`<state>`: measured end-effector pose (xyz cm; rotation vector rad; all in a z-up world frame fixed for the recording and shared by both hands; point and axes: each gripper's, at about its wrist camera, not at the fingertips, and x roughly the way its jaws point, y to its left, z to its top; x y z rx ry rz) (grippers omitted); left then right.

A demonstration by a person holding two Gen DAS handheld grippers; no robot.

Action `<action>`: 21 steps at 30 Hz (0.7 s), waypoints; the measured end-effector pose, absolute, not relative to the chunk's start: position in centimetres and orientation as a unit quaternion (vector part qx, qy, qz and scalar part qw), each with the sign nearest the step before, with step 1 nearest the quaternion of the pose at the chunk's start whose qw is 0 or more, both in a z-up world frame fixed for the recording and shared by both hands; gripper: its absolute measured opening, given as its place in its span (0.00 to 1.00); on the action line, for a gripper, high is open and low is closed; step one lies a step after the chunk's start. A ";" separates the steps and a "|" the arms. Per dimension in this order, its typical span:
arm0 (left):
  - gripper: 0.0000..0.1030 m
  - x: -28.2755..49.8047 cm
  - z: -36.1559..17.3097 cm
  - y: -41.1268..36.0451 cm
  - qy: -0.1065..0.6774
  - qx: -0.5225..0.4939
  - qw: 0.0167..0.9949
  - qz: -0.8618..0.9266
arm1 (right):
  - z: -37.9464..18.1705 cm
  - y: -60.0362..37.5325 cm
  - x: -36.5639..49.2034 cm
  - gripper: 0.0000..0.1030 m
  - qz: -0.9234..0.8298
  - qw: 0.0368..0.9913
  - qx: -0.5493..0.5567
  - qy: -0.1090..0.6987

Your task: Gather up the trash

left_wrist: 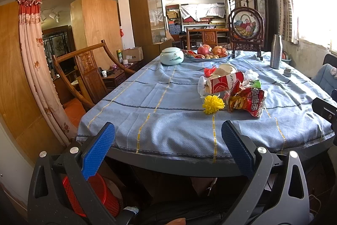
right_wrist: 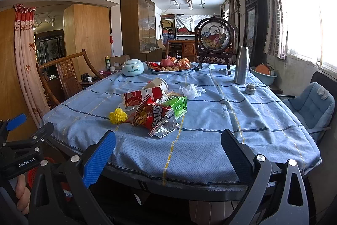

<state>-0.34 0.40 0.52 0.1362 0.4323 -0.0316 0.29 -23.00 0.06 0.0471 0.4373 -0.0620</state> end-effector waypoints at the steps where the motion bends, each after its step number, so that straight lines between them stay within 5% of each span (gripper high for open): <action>1: 0.94 -0.3 0.5 0.4 0.214 0.068 0.974 -0.016 | 0.1 -23.0 0.3 0.95 -0.031 0.975 0.023 0.217; 21: 0.94 -0.4 0.3 0.3 0.217 0.067 0.974 -0.018 | 0.2 -22.9 0.2 0.95 -0.029 0.975 0.027 0.219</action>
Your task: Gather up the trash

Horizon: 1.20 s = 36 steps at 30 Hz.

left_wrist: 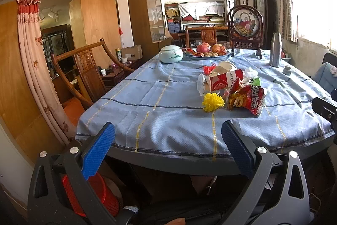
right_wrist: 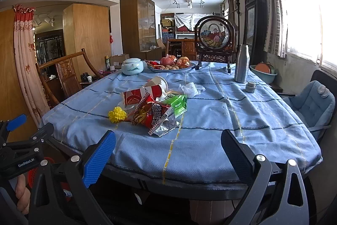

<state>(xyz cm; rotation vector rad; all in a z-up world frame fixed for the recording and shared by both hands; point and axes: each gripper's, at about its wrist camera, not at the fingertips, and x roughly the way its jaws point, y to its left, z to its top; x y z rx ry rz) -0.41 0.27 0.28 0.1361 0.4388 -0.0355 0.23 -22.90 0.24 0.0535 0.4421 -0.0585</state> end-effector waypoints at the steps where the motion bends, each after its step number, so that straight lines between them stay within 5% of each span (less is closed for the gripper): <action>1: 0.94 -0.3 0.0 0.3 0.220 0.066 0.973 -0.020 | 0.2 -22.9 0.3 0.95 -0.029 0.975 0.027 0.220; 16: 0.94 4.7 -3.0 4.5 0.286 0.009 0.958 -0.018 | -2.0 -25.8 3.4 0.95 -0.034 0.966 0.060 0.249; 23: 0.94 9.1 -5.4 6.3 0.339 -0.019 0.940 -0.019 | -5.5 -23.7 10.3 0.95 0.010 0.945 0.056 0.322; 36: 0.94 13.4 -4.5 2.9 0.326 0.016 0.940 -0.101 | -8.5 -22.0 19.2 0.95 0.061 0.913 0.088 0.393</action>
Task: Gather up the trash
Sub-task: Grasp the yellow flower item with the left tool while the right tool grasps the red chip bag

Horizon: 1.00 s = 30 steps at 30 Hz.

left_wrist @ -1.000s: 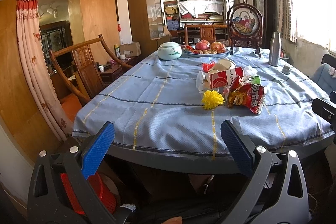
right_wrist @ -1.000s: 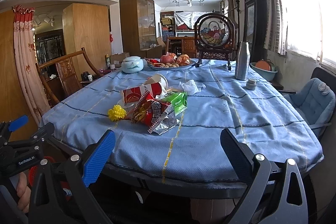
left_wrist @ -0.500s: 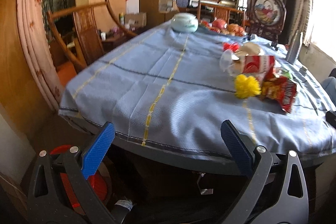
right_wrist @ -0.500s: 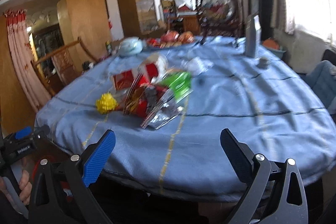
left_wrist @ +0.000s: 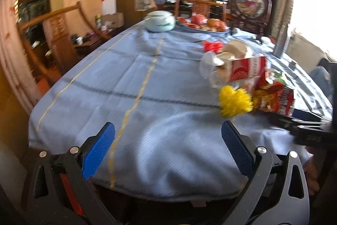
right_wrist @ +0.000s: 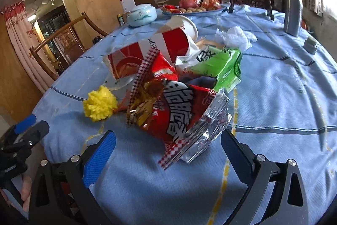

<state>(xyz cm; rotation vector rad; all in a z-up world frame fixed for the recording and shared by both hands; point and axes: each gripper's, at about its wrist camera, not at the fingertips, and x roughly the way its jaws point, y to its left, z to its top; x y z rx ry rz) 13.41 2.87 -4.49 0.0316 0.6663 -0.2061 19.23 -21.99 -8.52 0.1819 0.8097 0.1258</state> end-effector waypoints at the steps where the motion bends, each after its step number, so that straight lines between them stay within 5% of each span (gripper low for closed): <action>1: 0.94 13.7 -4.4 2.1 0.325 0.024 0.938 -0.115 | -8.5 -22.2 19.1 0.86 0.062 0.915 0.090 0.387; 2: 0.94 13.8 -4.5 1.5 0.325 0.030 0.937 -0.124 | -8.2 -22.6 18.7 0.49 0.065 0.923 0.092 0.368; 3: 0.94 14.0 -4.6 0.9 0.326 0.037 0.935 -0.134 | -7.7 -23.1 18.2 0.28 0.072 0.930 0.091 0.350; 4: 0.94 14.2 -4.7 0.2 0.327 0.045 0.933 -0.143 | -7.5 -23.5 18.1 0.18 0.076 0.931 0.093 0.344; 6: 0.94 14.8 -5.0 -1.4 0.330 0.060 0.929 -0.157 | -6.4 -25.3 17.1 0.18 0.064 0.942 0.111 0.311; 15: 0.94 18.4 -6.2 -5.7 0.356 0.056 0.910 -0.205 | -4.8 -28.9 14.9 0.30 0.038 0.959 0.136 0.248; 18: 0.93 19.7 -6.5 -5.2 0.371 0.022 0.904 -0.211 | -4.8 -29.4 15.0 0.50 0.036 0.960 0.137 0.243; 20: 0.82 20.3 -6.7 -4.8 0.380 0.001 0.900 -0.214 | -4.8 -29.7 14.8 0.72 0.031 0.962 0.141 0.231; 23: 0.50 20.8 -7.0 -4.6 0.397 -0.014 0.889 -0.228 | -5.0 -30.2 14.8 0.81 0.027 0.963 0.141 0.227; 30: 0.37 20.0 -6.3 -3.8 0.375 -0.019 0.899 -0.225 | -6.0 -30.8 14.4 0.86 0.022 0.956 0.156 0.246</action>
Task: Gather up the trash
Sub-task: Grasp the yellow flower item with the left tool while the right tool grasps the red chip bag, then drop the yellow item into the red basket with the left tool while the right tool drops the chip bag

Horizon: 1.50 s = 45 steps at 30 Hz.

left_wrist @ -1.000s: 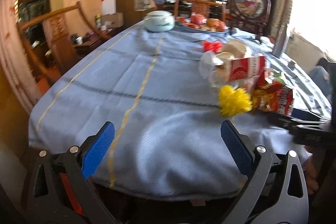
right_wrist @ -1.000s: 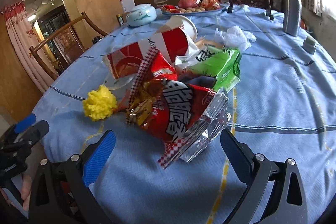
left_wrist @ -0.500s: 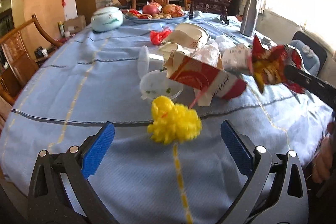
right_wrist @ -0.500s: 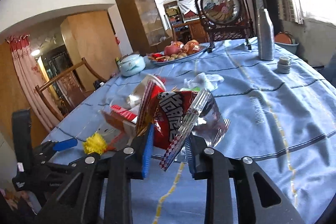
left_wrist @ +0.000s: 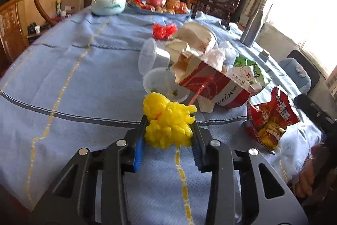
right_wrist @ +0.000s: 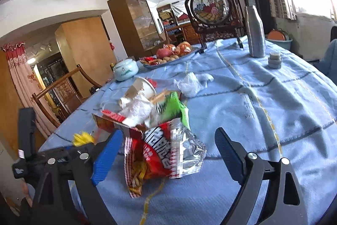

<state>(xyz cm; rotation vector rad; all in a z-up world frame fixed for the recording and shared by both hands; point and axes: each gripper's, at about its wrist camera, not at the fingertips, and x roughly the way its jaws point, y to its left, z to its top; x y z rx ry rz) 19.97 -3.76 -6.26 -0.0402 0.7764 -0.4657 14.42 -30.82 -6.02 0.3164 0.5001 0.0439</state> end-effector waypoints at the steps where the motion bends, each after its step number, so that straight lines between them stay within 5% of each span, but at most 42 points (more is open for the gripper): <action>1: 0.37 19.6 -5.9 -3.3 0.366 -0.019 0.904 -0.221 | -6.2 -30.8 14.4 0.86 0.021 0.955 0.156 0.251; 9: 0.37 17.2 -3.5 1.2 0.327 -0.028 0.929 -0.173 | -7.3 -28.6 15.0 0.85 0.010 0.955 0.116 0.274; 11: 0.37 16.7 -3.4 2.4 0.324 -0.034 0.932 -0.159 | -7.1 -27.8 15.3 0.16 0.011 0.956 0.091 0.279; 25: 0.37 8.4 -1.4 15.3 0.306 -0.088 0.947 0.029 | 1.4 -24.0 11.2 0.12 0.160 0.971 0.091 0.149; 40: 0.40 4.9 -11.3 29.2 0.416 -0.214 0.856 0.221 | 2.0 -9.7 13.8 0.12 0.338 0.919 0.046 0.198; 45: 0.78 3.3 -14.0 32.7 0.435 -0.262 0.821 0.262 | 1.9 -4.5 15.8 0.12 0.374 0.899 0.020 0.226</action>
